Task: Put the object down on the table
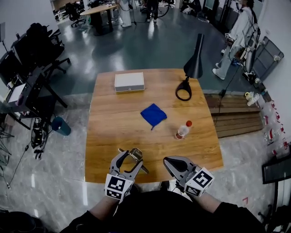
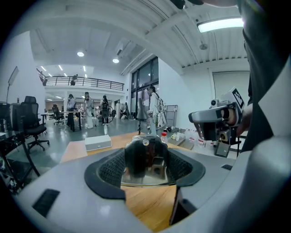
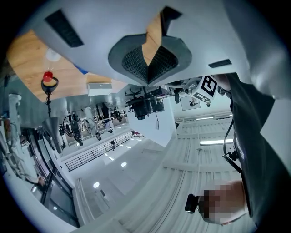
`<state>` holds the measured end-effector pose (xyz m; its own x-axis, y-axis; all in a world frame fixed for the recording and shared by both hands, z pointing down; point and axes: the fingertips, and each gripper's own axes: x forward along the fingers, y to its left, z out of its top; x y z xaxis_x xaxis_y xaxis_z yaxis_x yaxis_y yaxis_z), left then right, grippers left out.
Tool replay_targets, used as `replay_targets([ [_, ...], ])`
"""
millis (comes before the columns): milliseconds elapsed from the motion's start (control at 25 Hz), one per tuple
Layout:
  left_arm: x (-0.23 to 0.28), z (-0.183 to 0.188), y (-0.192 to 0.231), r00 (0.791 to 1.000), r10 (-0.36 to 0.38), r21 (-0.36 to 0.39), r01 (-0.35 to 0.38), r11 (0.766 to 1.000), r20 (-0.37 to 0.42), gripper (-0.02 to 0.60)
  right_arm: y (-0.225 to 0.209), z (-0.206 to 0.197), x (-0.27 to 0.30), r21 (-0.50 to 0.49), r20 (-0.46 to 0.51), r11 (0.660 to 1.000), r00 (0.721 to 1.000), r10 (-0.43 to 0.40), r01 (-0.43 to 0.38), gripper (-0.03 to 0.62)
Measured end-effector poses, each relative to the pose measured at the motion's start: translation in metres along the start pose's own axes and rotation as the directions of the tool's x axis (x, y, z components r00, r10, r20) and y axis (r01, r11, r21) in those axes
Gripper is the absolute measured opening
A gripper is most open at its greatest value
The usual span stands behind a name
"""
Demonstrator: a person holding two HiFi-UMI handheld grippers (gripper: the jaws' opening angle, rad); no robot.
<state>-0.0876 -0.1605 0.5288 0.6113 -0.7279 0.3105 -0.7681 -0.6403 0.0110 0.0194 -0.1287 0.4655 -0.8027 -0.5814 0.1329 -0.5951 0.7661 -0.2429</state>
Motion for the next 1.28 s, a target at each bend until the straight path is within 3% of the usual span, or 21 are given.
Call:
replay_targets([
  [280, 0.028, -0.023, 0.005, 0.997, 0.023, 0.0, -0.023, 1.0, -0.072, 0.29, -0.018, 0.0, -0.005, 0.005, -0.015, 1.0, 1.0, 0.008, -0.008, 0.005],
  [600, 0.06, -0.061, 0.014, 0.987, 0.031, 0.063, -0.021, 0.998, -0.158, 0.29, -0.023, 0.002, -0.005, -0.003, -0.021, 1.0, 1.0, 0.009, -0.01, 0.005],
  [840, 0.083, -0.114, 0.022, 0.961, 0.028, 0.066, -0.01, 0.998, -0.277, 0.29, -0.027, -0.001, -0.01, 0.007, -0.035, 1.0, 0.999, -0.007, 0.007, 0.005],
  [1280, 0.113, -0.171, 0.038, 0.91, 0.025, 0.094, 0.015, 0.995, -0.414, 0.29, -0.032, -0.008, -0.019, 0.018, -0.051, 0.999, 0.998, -0.039, 0.04, 0.005],
])
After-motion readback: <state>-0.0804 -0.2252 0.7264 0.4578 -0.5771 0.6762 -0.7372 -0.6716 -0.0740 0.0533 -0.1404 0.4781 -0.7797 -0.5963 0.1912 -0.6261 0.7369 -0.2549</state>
